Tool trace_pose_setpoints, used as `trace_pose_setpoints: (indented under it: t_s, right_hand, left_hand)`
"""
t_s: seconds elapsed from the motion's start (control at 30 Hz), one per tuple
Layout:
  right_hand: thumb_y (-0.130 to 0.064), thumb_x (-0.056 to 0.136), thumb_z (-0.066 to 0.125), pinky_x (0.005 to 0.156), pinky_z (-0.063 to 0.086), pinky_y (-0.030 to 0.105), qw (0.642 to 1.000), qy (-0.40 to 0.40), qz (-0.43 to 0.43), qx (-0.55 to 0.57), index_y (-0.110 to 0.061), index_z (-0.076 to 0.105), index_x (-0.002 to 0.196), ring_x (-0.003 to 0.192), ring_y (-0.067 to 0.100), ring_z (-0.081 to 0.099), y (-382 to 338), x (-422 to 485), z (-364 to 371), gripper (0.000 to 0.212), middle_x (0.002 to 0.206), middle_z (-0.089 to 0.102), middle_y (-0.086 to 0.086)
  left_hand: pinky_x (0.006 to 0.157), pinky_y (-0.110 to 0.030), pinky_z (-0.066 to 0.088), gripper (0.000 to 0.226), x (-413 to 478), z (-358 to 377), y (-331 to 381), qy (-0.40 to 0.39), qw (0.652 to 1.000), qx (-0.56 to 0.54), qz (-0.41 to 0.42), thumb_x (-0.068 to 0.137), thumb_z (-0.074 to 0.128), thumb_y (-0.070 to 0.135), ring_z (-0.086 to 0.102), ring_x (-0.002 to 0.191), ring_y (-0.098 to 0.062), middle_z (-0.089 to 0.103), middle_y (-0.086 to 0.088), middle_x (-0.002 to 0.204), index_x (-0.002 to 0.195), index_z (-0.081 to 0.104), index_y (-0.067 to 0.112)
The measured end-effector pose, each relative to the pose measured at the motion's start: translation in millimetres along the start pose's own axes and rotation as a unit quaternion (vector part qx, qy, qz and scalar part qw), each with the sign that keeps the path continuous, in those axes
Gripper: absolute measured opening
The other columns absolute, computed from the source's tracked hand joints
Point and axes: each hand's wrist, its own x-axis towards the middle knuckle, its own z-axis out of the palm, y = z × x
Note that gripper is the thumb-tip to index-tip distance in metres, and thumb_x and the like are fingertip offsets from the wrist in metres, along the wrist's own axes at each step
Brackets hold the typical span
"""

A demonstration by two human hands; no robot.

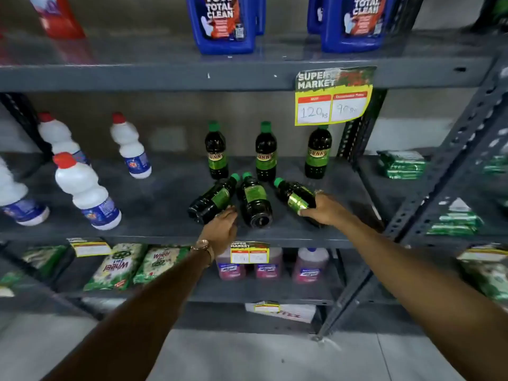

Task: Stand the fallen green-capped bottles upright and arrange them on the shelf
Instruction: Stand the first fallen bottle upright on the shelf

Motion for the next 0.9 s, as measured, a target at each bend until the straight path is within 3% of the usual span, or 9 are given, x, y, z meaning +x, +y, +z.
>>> trace_pose_setpoints:
  t_s: [0.07, 0.2, 0.3, 0.4, 0.53, 0.7, 0.8, 0.9]
  right_hand:
    - [-0.036, 0.076, 0.076, 0.075, 0.043, 0.030, 1.000, -0.017, 0.013, -0.012, -0.003, 0.047, 0.120, 0.097, 0.028, 0.055, -3.4, 5.4, -2.7, 0.062, 0.112, 0.057, 0.014]
    - [-0.040, 0.063, 0.082, 0.070, 0.047, 0.030, 0.997, -0.064, 0.035, -0.037, -0.007, 0.048, 0.105, 0.087, 0.024, 0.056, -16.3, 19.4, -9.6, 0.063, 0.100, 0.054, 0.007]
    - [-0.039, 0.054, 0.085, 0.060, 0.049, 0.026, 0.997, -0.056, 0.046, -0.014, -0.007, 0.060, 0.098, 0.078, 0.022, 0.061, -17.7, 26.5, -8.3, 0.059, 0.092, 0.061, 0.007]
    - [-0.039, 0.050, 0.085, 0.053, 0.042, 0.023, 0.998, -0.017, 0.051, 0.043, -0.011, 0.063, 0.085, 0.074, 0.020, 0.060, -9.2, 27.5, -1.4, 0.050, 0.087, 0.064, 0.007]
    - [-0.029, 0.056, 0.088, 0.065, 0.045, 0.027, 0.973, 0.134, 0.024, 0.185, -0.008, 0.057, 0.091, 0.082, 0.022, 0.059, -0.5, 19.6, 6.2, 0.051, 0.085, 0.060, 0.004]
    - [-0.026, 0.049, 0.094, 0.085, 0.049, 0.031, 0.890, 0.294, 0.000, 0.348, -0.008, 0.049, 0.111, 0.098, 0.020, 0.059, -1.8, 23.0, 21.3, 0.079, 0.098, 0.060, -0.003]
    - [-0.024, 0.046, 0.095, 0.085, 0.048, 0.030, 0.854, 0.341, 0.011, 0.393, -0.003, 0.044, 0.119, 0.099, 0.016, 0.054, -9.3, 27.4, 24.7, 0.091, 0.104, 0.056, -0.003]
    - [-0.017, 0.058, 0.091, 0.080, 0.043, 0.012, 0.847, 0.335, -0.014, 0.413, -0.004, 0.039, 0.127, 0.100, 0.012, 0.053, -9.3, 32.0, 25.7, 0.088, 0.109, 0.055, -0.001]
  left_hand:
    - [0.096, -0.041, 0.046, 0.049, 7.2, 5.9, 1.3, 0.010, 1.000, -0.018, -0.015, 0.087, 0.033, 0.025, 0.050, 0.121, -0.035, 0.046, -0.015, 0.141, 0.130, 0.046, 0.007]
    - [0.107, -0.037, 0.035, 0.046, 20.3, 15.6, 4.5, 0.005, 1.000, -0.021, -0.023, 0.096, 0.036, 0.017, 0.035, 0.135, -0.030, 0.033, -0.015, 0.150, 0.140, 0.032, 0.005]
    - [0.111, -0.035, 0.027, 0.046, 25.2, 19.3, 2.5, 0.022, 1.000, -0.006, -0.001, 0.096, 0.037, 0.018, 0.026, 0.139, -0.027, 0.031, -0.014, 0.151, 0.140, 0.032, 0.005]
    - [0.114, -0.034, 0.018, 0.053, 25.3, 24.5, -4.3, 0.020, 1.000, -0.005, -0.004, 0.094, 0.030, 0.031, 0.021, 0.142, -0.025, 0.029, -0.013, 0.152, 0.141, 0.030, 0.005]
    - [0.116, -0.031, 0.010, 0.068, 25.5, 32.9, -11.0, 0.036, 0.999, 0.016, 0.011, 0.088, 0.014, 0.044, 0.023, 0.141, -0.025, 0.031, -0.014, 0.151, 0.141, 0.031, 0.005]
    - [0.113, -0.028, 0.007, 0.068, 27.1, 35.2, -12.5, 0.055, 0.998, 0.022, 0.017, 0.087, 0.014, 0.045, 0.022, 0.141, -0.021, 0.031, -0.011, 0.151, 0.141, 0.031, 0.008]
    - [0.112, -0.028, 0.005, 0.070, 27.1, 35.3, -12.1, 0.058, 0.998, 0.024, 0.015, 0.085, 0.014, 0.046, 0.023, 0.141, -0.022, 0.030, -0.010, 0.151, 0.141, 0.030, 0.008]
    - [0.112, -0.030, 0.010, 0.067, 26.9, 34.6, -11.3, 0.064, 0.997, 0.029, 0.017, 0.086, 0.018, 0.044, 0.027, 0.140, -0.024, 0.034, -0.012, 0.149, 0.140, 0.034, 0.008]
